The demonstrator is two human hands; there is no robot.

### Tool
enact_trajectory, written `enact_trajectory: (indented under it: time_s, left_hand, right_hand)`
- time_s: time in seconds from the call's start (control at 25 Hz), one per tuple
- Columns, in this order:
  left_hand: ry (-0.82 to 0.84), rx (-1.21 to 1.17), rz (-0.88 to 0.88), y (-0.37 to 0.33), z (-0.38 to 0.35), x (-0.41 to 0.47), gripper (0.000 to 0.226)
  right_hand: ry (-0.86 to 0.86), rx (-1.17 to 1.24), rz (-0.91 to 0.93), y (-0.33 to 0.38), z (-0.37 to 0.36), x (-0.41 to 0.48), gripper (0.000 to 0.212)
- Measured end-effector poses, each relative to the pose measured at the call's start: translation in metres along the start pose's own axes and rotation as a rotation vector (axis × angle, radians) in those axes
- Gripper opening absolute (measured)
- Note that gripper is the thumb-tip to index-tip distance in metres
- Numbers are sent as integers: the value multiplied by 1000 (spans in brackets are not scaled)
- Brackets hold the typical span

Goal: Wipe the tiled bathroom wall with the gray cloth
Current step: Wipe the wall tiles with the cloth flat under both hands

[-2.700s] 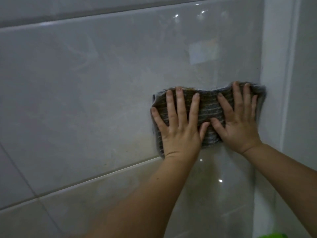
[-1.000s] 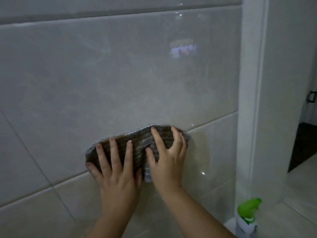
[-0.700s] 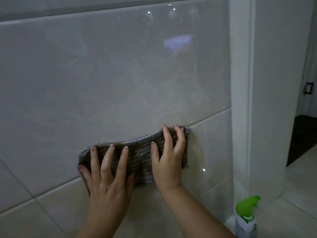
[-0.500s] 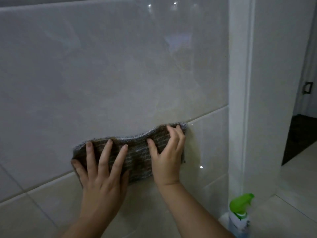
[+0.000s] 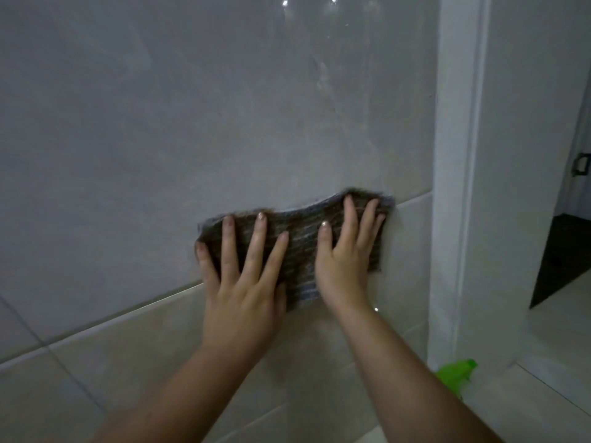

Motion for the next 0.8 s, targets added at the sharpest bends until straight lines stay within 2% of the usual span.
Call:
enact_trajectory:
  time_s: [0.2,0.4,0.6,0.8]
  left_hand:
    - [-53,-18,96,-26,-6,41,66]
    - [-31,26,113,-45,-37,17,72]
    - [70,16,72,-53,-71,-46,75]
    - [156,8,33,-24,-50,-85,72]
  right_hand:
    - [72,-60,65,-13,18,46,69]
    - [56,-259,131,-46,20,38,73]
    - [45,-282,-6,-96,11,-31,71]
    - [105,-176,-126,-81,-4,-74,70]
Point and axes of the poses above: each hand's wrist, its own x-axis towards the middle knuckle, its own z-axis out of the back of the hand, y = z × x, the point moved 6 cm from there along x, towards the middle knuckle, and after that the axes turned 11 degrees about z, right-handed, at the moved point
